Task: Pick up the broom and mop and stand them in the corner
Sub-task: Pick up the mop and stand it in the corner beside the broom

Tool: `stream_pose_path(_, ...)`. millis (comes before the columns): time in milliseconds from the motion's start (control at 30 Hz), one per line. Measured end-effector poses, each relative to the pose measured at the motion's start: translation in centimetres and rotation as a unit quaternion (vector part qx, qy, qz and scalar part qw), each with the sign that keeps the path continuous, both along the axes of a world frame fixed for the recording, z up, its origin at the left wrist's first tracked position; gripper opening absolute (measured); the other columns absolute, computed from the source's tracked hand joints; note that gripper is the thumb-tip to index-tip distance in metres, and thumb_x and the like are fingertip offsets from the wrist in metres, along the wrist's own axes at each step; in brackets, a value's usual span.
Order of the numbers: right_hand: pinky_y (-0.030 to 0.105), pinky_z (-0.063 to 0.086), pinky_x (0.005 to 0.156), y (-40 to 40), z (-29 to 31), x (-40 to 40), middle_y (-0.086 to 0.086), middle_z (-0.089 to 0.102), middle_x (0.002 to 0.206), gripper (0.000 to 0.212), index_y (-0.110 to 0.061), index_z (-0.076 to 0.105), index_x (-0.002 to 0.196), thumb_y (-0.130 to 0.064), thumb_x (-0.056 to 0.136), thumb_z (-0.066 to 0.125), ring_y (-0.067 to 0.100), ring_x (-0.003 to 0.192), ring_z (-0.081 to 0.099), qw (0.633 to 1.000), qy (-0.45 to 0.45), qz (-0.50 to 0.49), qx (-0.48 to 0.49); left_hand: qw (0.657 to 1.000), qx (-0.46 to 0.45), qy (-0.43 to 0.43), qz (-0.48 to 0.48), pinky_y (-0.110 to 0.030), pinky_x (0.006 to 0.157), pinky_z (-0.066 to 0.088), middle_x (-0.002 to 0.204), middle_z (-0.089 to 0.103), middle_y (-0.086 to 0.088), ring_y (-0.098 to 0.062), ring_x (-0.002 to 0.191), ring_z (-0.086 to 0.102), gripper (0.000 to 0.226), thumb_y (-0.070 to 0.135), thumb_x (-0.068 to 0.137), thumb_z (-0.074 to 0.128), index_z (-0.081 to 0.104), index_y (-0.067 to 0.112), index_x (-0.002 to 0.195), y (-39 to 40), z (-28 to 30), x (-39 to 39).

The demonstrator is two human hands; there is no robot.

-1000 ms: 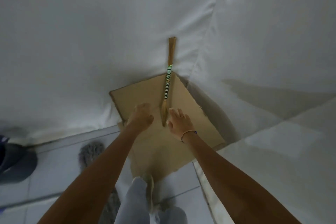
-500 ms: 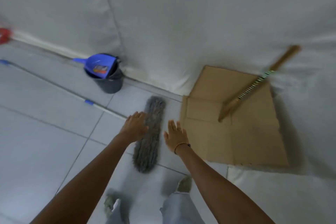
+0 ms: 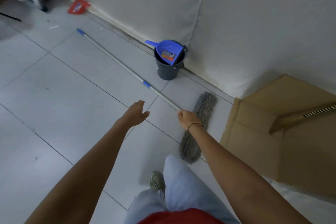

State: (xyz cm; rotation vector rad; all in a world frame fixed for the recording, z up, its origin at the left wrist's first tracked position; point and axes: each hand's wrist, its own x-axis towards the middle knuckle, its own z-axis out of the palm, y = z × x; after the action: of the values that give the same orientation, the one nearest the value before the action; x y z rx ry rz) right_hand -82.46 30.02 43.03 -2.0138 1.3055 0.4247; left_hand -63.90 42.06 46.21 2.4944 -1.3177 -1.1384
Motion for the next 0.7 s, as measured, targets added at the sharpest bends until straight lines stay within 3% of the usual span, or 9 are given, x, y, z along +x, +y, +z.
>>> stream_pose_path(200,0.032,0.040,0.070,-5.2,-0.3,8.1,0.028,0.065,0.103,0.044,0.004,0.061,0.098,-0.027,0.096,0.030,0.034,0.083,0.057,1.000,-0.023,-0.003,-0.005,0.999,-0.034,-0.031,0.006,-0.040,0.117,0.022,0.156,0.027,-0.020,-0.033,0.143,0.027,0.065,0.027,0.097,0.048,0.020,-0.002,0.148,-5.0,0.5,9.3)
stream_pose_path(333,0.033,0.039,0.072,-9.6,-1.5,15.7,0.025,0.062,0.096,0.038,-0.005,0.049,0.069,-0.024,0.095,0.030,0.033,0.087,0.055,1.000,-0.016,-0.009,0.007,0.998,-0.035,-0.041,0.022,-0.038,0.115,0.024,0.155,0.030,-0.019,-0.033,0.142,0.030,0.063,0.025,0.096,0.049,0.023,-0.001,0.147,-10.0,0.4,16.7)
stream_pose_path(467,0.036,0.043,0.075,-13.4,-3.1,24.3,0.024,0.064,0.105,0.036,-0.006,0.057,0.086,-0.025,0.094,0.028,0.030,0.085,0.051,0.999,-0.004,0.005,0.045,0.999,-0.001,-0.016,0.038,-0.039,0.112,0.028,0.153,0.033,-0.019,-0.033,0.141,0.032,0.061,0.025,0.096,0.049,0.026,-0.001,0.146,-14.7,-0.8,24.2)
stream_pose_path(567,0.037,0.046,0.078,-15.6,-3.8,29.4,0.023,0.065,0.109,0.044,-0.002,0.062,0.105,-0.026,0.094,0.027,0.036,0.094,0.058,0.998,0.007,0.033,0.058,0.998,0.018,-0.002,0.062,-0.039,0.113,0.026,0.153,0.034,-0.019,-0.032,0.142,0.029,0.061,0.025,0.095,0.050,0.027,-0.001,0.146,-16.6,-1.9,28.9)
stream_pose_path(700,0.032,0.042,0.069,-18.4,-5.3,35.8,0.023,0.065,0.105,0.041,0.000,0.060,0.105,-0.027,0.094,0.031,0.032,0.082,0.054,0.996,0.026,0.041,0.074,0.988,0.032,0.023,0.150,-0.036,0.112,0.026,0.149,0.040,-0.017,-0.031,0.140,0.032,0.058,0.027,0.095,0.051,0.032,0.003,0.145,-18.0,-3.8,35.4)
